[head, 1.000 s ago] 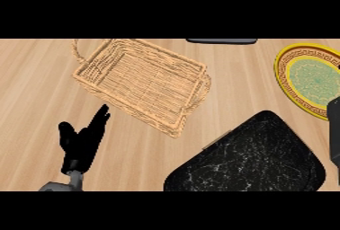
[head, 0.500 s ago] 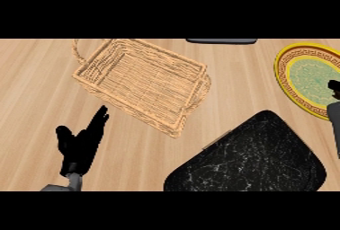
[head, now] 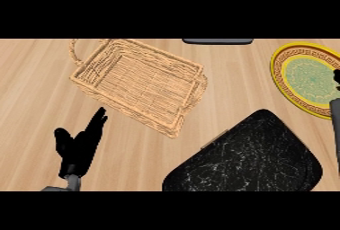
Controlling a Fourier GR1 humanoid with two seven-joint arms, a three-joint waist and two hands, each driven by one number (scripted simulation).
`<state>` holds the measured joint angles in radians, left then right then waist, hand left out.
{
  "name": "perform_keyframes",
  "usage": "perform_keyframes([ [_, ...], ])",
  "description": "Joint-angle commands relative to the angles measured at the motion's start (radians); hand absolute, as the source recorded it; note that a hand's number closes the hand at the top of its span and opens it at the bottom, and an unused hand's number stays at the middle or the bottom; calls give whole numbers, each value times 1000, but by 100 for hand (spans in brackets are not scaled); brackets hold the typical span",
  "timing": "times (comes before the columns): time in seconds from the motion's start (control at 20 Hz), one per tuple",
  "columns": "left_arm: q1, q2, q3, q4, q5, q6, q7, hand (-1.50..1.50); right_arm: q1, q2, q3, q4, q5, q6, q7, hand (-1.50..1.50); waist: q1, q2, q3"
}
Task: Pick the sweet potato from the tray and place it in the plate
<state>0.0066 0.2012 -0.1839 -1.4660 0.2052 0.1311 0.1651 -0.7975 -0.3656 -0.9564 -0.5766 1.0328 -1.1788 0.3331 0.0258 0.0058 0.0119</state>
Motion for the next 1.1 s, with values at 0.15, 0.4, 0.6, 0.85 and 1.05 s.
perform_keyframes([
  [0.15, -9, -14, 24, 74, 13, 0, 30, 0, 131, 140, 72, -290, -394, 91, -245, -150, -41, -10, -9],
  [0.4, 5, -18, 10, 69, -16, -3, 15, 0, 227, 227, 150, -436, -525, 200, -317, -150, -35, -9, -11],
  [0.6, 8, 6, 32, -1, 11, -19, 74, 0, 390, 359, 232, -584, -562, 226, -349, -150, -36, -12, -12],
  [0.85, 17, -25, 47, 98, 0, -41, -18, 0, 475, 364, 384, -686, -421, 201, -107, -150, -32, -8, -13],
  [1.05, -8, -47, 38, 95, -36, -17, 8, 0, 587, 365, 468, -726, -451, 169, -103, -150, -29, -7, -12],
])
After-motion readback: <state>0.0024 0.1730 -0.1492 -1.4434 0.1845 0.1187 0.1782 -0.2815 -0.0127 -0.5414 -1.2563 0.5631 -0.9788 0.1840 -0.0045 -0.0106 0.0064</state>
